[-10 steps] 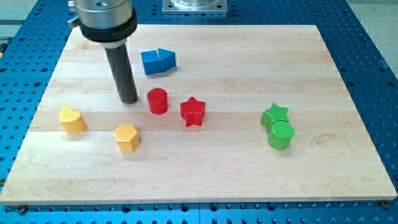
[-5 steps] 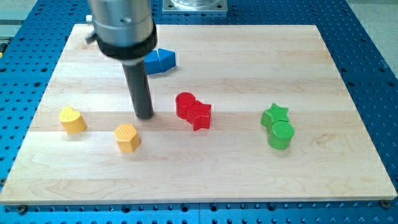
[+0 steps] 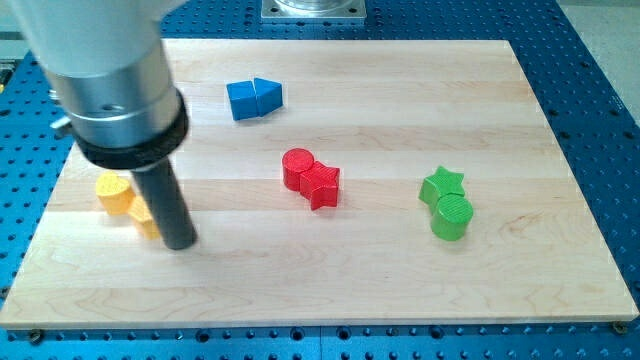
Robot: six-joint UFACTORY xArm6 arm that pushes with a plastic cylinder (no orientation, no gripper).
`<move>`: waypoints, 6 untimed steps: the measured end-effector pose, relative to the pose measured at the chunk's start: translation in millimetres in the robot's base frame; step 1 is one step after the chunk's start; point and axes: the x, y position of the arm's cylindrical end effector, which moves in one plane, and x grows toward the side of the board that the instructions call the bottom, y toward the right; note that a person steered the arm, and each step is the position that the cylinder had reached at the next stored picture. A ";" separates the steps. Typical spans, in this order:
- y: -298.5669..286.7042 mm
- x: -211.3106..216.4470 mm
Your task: Push the hexagon into the heart
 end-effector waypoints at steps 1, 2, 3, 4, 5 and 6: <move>-12.0 -0.1; -12.0 -0.1; -13.9 -4.1; -24.8 -11.7; -25.8 -10.4; -21.6 -9.2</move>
